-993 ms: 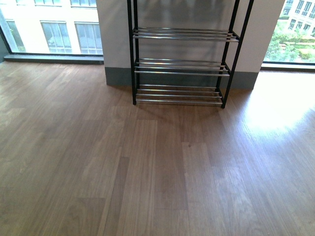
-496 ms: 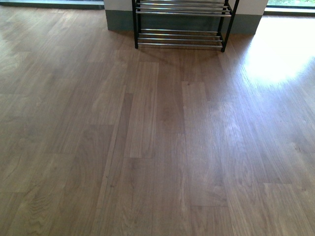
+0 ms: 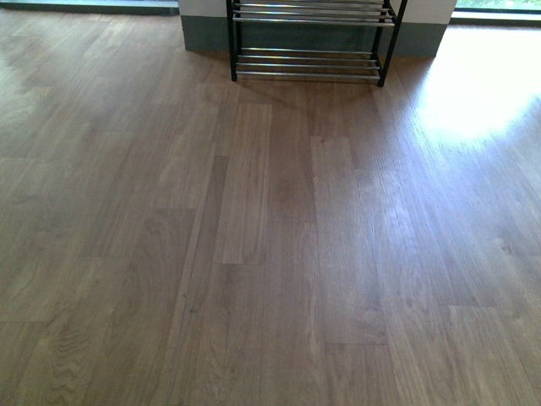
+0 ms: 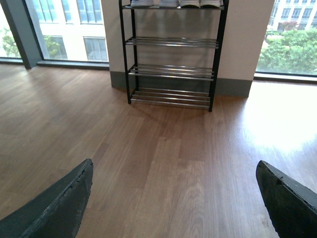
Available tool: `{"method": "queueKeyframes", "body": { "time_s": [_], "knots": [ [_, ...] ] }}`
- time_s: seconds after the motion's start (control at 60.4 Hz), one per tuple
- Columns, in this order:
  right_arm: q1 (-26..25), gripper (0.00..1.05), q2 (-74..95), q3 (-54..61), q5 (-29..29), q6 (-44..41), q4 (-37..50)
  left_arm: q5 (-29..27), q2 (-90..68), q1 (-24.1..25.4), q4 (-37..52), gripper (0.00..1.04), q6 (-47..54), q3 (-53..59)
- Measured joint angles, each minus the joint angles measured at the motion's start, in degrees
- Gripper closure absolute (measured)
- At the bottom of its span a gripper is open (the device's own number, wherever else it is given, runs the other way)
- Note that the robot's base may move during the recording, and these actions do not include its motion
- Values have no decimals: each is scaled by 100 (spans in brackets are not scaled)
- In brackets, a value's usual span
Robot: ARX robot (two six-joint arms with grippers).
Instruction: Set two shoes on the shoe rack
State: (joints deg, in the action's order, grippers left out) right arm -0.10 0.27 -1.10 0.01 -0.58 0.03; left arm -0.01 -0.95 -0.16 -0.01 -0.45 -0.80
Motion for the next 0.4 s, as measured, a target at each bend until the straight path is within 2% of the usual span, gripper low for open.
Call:
{"method": "queueKeyframes", "body": {
  "time_s": [0.397],
  "knots": [
    [0, 9, 0, 0, 0, 0, 0, 0, 0, 0, -2, 9, 0, 0]
  ]
}}
